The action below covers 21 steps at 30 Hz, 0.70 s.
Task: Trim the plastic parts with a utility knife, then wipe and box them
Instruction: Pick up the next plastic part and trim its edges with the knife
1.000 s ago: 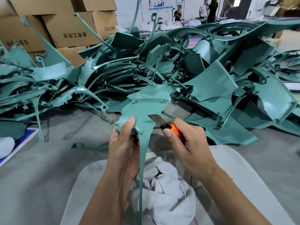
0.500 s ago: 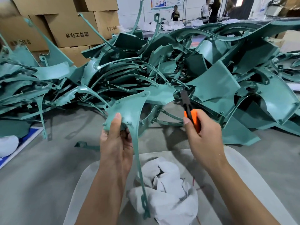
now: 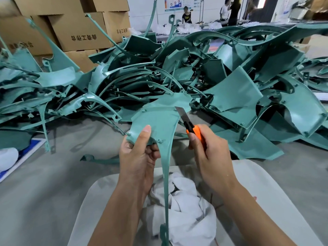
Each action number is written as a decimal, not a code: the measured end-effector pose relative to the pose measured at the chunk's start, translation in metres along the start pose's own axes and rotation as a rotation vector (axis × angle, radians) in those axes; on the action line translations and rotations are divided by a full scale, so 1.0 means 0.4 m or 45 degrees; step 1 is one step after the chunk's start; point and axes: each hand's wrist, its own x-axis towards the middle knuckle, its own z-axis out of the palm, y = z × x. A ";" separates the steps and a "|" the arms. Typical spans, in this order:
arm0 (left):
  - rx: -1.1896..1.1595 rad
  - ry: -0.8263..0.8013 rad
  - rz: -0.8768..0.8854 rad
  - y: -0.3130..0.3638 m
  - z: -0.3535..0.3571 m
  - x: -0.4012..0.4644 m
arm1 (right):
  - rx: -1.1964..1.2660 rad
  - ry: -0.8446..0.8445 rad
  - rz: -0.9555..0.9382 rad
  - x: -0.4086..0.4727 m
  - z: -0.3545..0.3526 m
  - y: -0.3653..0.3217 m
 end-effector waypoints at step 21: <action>-0.224 0.311 0.125 0.057 -0.089 0.058 | 0.009 -0.428 -0.486 -0.014 -0.005 -0.035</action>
